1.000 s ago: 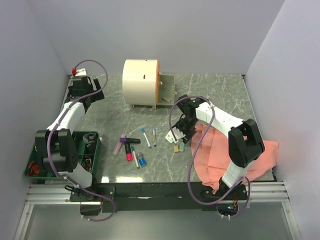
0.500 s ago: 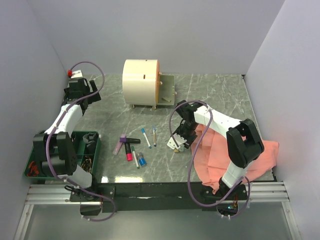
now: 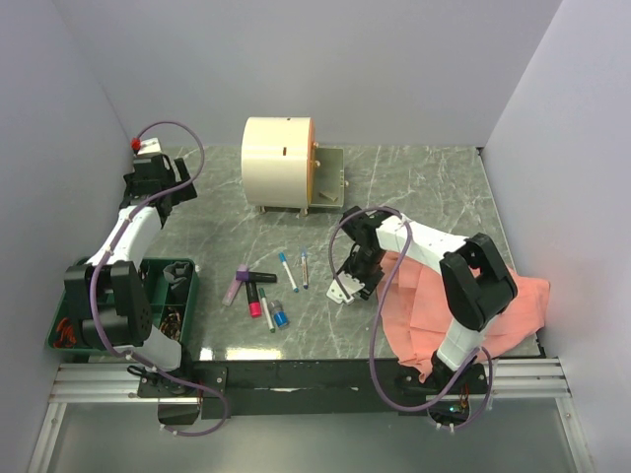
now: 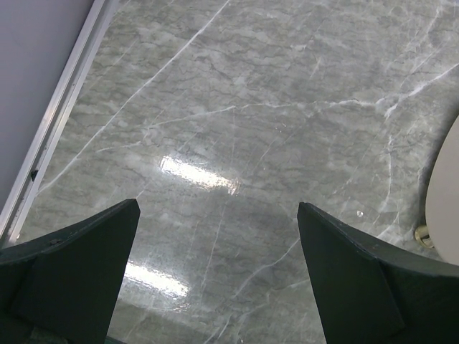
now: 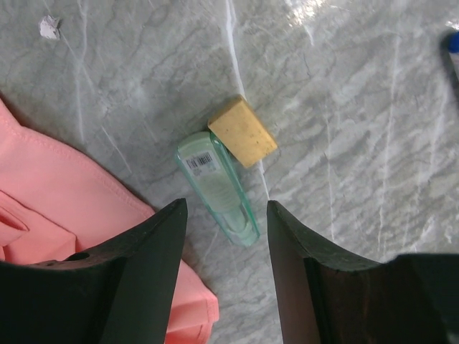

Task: Sort the stationery into containers
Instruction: Pick up the stationery from the center of the board.

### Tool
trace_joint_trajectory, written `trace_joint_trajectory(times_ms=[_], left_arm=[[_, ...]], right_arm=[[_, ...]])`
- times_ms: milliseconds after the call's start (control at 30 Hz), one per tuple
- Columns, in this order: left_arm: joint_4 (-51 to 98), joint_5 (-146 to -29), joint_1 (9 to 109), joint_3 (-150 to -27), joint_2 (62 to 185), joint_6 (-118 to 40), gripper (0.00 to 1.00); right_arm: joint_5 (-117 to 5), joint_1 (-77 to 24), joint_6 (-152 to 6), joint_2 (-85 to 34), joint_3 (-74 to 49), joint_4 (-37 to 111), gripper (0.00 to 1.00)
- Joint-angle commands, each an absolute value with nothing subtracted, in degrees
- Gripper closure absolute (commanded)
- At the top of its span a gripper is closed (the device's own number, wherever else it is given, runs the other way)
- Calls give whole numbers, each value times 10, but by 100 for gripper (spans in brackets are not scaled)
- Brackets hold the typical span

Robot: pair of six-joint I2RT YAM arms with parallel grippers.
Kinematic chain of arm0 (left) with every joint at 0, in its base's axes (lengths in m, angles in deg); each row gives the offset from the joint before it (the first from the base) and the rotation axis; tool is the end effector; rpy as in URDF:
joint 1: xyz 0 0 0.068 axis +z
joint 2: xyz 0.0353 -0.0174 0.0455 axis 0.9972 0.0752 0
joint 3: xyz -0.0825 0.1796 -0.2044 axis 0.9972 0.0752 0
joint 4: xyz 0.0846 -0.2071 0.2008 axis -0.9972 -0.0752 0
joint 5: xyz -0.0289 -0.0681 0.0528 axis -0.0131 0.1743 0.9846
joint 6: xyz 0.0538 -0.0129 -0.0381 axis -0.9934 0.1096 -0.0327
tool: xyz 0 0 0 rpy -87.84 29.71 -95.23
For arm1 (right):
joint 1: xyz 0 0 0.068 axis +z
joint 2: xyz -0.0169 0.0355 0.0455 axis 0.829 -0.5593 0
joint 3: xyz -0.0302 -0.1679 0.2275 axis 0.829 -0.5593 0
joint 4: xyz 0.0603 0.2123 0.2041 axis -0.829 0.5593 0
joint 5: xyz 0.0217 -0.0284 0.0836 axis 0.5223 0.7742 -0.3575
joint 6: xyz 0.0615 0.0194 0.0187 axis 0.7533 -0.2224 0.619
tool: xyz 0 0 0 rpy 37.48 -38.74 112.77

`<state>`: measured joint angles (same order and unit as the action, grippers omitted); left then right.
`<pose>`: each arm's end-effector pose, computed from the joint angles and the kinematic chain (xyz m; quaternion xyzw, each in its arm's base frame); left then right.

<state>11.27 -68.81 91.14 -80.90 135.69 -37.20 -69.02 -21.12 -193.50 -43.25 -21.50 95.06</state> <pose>0.3996 0.0479 0.2612 -0.1844 0.8585 0.0480 0.4761 0.2639 0.2067 0.1594 -0.9466 0.2684 0.1419 0.1080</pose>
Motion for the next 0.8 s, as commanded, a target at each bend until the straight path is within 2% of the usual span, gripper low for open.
trace_joint_trajectory(times_ms=[0,433,633,733,767], left_arm=[[127,-683,916,-806,1339,-376,1],[130,-681,915,-801,1345,-380,0],[131,-683,916,-789,1345,-376,1],[131,-686,916,-786,1346,-376,1],[132,-687,916,-786,1347,-376,0]], right_arm=[[-683,-203,-1993,-449,-217,949,46],[-655,-198,-1986,-474,-225,946,55],[-645,-195,-1978,-485,-230,942,54],[-648,-196,-1969,-487,-228,941,59],[-652,-195,-1958,-491,-217,946,69]])
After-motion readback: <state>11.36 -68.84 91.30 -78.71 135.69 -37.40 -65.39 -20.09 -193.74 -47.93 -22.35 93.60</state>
